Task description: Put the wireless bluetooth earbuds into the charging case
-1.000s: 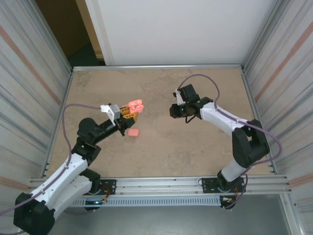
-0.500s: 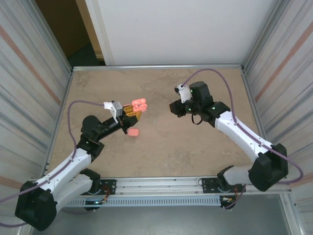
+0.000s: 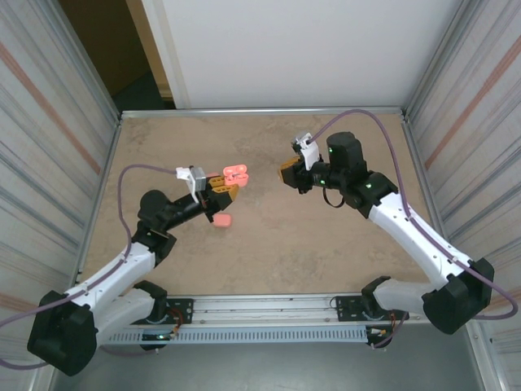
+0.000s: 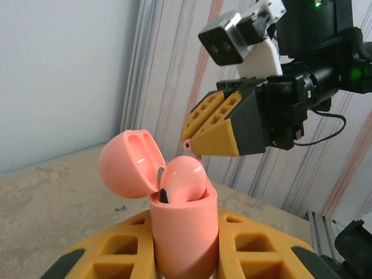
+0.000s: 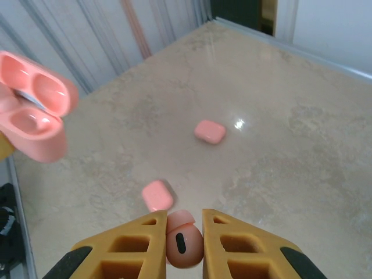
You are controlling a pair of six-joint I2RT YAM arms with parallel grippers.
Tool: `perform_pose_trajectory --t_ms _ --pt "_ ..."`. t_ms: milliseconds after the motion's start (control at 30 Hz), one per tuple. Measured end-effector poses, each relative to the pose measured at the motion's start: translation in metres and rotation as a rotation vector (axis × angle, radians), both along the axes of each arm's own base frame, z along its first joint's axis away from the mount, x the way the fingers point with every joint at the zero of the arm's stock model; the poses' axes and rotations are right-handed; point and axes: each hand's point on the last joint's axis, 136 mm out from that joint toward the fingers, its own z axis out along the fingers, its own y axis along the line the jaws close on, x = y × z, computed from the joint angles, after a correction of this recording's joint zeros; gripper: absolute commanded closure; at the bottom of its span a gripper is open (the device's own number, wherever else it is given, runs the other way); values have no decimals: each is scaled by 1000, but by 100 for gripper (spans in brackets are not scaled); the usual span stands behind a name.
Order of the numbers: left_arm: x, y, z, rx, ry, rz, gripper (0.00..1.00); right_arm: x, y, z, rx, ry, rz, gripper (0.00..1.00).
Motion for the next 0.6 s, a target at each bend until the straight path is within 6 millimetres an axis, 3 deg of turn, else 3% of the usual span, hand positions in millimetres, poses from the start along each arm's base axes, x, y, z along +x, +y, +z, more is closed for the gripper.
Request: perform_pose_trajectory --t_ms 367,600 --pt "-2 -6 1 -25 20 -51 100 -12 11 51 42 -163 127 83" --pt "-4 -8 5 -39 18 -80 100 -18 15 69 48 -234 184 83"
